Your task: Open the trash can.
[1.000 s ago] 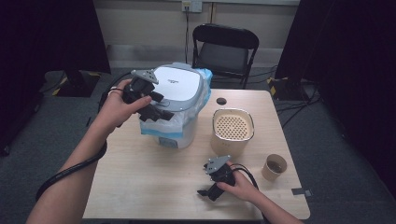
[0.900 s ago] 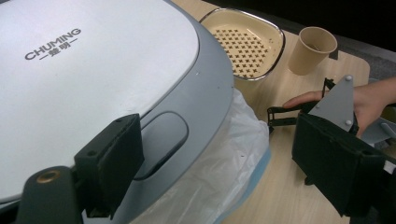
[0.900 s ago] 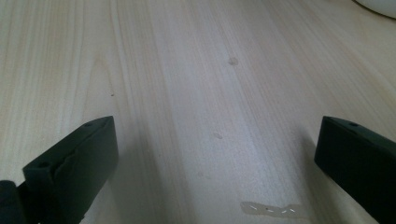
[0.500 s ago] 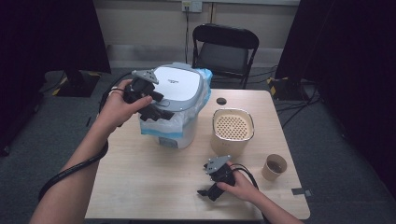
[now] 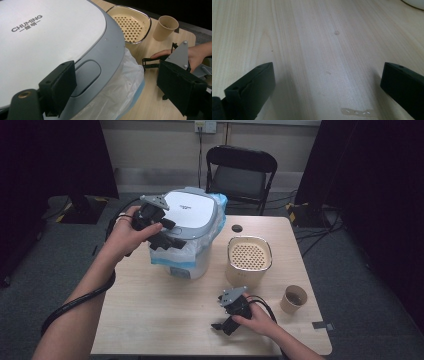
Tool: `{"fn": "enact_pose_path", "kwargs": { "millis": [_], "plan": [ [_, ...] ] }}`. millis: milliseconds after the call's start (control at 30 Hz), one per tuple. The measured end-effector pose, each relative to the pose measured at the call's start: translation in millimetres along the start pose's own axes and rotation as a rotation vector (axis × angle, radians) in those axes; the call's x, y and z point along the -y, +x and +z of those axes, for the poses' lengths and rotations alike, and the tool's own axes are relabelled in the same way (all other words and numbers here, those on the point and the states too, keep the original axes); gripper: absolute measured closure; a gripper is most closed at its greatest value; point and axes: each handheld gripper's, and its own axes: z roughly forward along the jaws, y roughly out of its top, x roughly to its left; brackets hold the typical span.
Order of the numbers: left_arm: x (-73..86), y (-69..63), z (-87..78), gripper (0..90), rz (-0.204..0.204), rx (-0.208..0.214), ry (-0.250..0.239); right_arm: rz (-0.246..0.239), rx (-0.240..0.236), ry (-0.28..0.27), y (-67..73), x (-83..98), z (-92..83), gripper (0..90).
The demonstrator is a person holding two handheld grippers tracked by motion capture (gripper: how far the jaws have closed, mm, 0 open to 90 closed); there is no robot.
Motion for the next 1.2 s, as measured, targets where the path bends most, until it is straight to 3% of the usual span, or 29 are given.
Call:
{"fn": "enact_pose_path", "kwargs": {
  "millis": [300,567,700,900,1200],
  "plan": [
    [0.3,-0.5,-0.3,15.5,0.010,-0.004,0.010,0.000,0.000,0.000,0.0,0.0,0.0,0.0],
    [5.3,-0.8,-0.2,15.6,-0.010,0.013,-0.012,-0.001,0.000,0.000,-0.1,0.0,0.0,0.0],
    [5.6,-3.1,-3.7,17.3,-0.005,-0.001,-0.014,0.001,0.001,-0.001,0.1,0.0,0.1,0.0],
    [13.4,-14.2,-5.7,16.0,0.025,0.008,-0.017,0.002,0.000,-0.001,0.0,0.0,0.2,0.0],
    [34.4,-27.5,-6.7,15.9,0.030,0.032,-0.062,0.001,0.003,0.001,0.0,0.0,0.1,0.0]
  ]
}}
